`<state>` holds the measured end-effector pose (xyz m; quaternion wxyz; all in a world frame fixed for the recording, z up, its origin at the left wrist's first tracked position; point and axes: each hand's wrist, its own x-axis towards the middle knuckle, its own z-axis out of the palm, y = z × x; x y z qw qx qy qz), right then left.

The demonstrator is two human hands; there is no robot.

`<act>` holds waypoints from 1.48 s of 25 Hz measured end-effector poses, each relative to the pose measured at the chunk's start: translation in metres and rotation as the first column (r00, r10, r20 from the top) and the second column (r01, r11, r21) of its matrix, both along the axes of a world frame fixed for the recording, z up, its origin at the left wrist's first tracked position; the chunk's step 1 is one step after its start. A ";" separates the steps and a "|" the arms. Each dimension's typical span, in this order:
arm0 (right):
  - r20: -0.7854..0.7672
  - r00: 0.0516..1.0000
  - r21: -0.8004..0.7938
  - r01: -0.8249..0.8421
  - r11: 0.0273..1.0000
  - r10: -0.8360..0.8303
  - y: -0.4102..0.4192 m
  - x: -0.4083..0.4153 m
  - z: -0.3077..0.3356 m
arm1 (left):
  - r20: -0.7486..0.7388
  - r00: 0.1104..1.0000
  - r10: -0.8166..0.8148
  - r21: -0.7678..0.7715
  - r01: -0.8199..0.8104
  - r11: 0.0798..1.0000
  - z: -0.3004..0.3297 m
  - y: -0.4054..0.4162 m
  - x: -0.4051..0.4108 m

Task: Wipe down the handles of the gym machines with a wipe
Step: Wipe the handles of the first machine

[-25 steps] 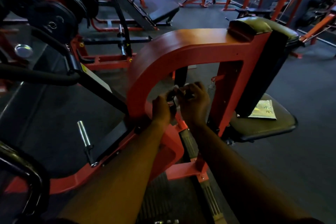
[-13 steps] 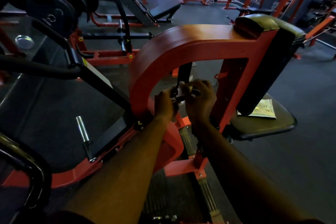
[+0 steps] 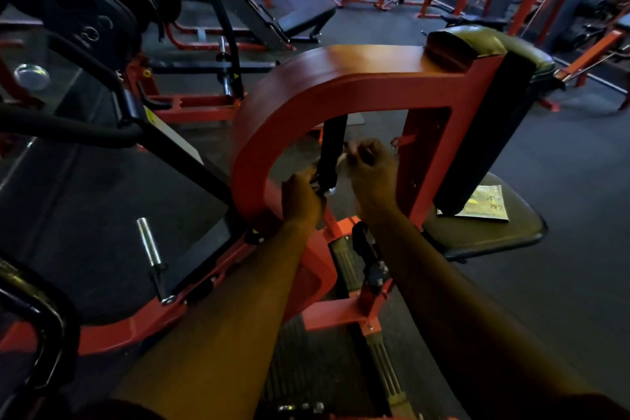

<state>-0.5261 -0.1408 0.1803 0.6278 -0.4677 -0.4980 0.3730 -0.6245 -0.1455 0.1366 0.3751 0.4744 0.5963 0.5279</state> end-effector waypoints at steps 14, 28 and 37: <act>-0.461 0.714 -0.004 -0.595 0.804 0.527 0.054 -0.004 0.050 | -0.091 0.988 0.123 -0.124 -0.133 0.983 -0.011 -0.004 0.003; -0.205 0.660 -0.128 -0.751 0.648 0.723 0.060 0.001 0.023 | -0.137 0.971 0.196 -0.132 -0.214 0.968 -0.016 -0.008 0.007; 0.102 0.983 0.053 -0.158 0.986 0.152 0.002 0.006 -0.028 | 0.143 0.941 0.306 -0.212 -0.272 0.938 -0.015 -0.007 0.018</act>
